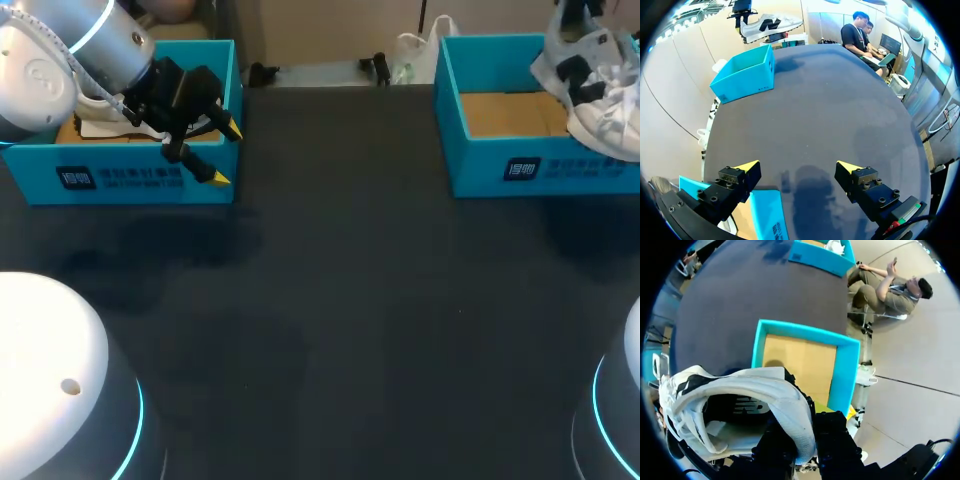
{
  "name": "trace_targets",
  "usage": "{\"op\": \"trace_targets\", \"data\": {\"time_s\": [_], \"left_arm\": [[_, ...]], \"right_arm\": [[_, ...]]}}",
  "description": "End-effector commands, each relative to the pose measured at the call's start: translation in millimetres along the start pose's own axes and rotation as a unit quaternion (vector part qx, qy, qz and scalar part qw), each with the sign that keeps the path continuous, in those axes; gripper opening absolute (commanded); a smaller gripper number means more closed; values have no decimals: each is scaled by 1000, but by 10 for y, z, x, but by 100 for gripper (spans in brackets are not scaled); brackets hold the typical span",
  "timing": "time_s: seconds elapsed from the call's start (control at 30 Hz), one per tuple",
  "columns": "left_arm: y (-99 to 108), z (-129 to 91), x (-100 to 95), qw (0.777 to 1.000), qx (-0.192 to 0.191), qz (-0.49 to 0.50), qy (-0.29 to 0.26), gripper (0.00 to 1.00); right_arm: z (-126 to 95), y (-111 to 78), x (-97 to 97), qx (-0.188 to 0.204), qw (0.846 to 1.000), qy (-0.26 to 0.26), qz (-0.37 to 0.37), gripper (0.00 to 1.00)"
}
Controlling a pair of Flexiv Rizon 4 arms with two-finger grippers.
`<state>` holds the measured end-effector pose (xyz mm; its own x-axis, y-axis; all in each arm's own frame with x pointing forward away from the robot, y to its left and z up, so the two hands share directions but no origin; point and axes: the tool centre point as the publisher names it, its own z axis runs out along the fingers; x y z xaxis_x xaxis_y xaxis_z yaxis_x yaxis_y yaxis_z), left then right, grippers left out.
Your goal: Take the shoe out of the shoebox, open the shoe tongue, remove and reinsert the insole, then place the shoe into the shoebox
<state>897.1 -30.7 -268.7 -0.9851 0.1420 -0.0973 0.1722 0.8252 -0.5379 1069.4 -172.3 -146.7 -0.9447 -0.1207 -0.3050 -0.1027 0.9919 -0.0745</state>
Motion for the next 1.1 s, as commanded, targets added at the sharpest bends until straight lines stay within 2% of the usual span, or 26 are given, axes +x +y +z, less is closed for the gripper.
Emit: {"op": "trace_targets", "data": {"time_s": [0.03, 0.57, 0.67, 0.73, 0.93, 1.1], "left_arm": [[-3, 0, -2, 1000, -2, 0, 0, 100], [-3, 0, -2, 1000, -2, 0, 0, 100], [-3, 0, -2, 1000, -2, 0, 0, 100], [-3, 0, -2, 1000, -2, 0, 0, 100], [-3, 0, -2, 1000, -2, 0, 0, 100], [-3, 0, -2, 1000, -2, 0, 0, 100]], "right_arm": [[67, -123, -67, 20, 1000, 9, 9, 0], [87, -146, -81, 16, 1000, 1, 16, 0], [147, -354, -106, 10, 999, 6, 52, 0], [177, -523, -117, 23, 997, 7, 73, 0], [250, -916, -122, 57, 994, -1, 91, 0], [286, -1201, -80, 63, 993, -1, 101, 0]]}}
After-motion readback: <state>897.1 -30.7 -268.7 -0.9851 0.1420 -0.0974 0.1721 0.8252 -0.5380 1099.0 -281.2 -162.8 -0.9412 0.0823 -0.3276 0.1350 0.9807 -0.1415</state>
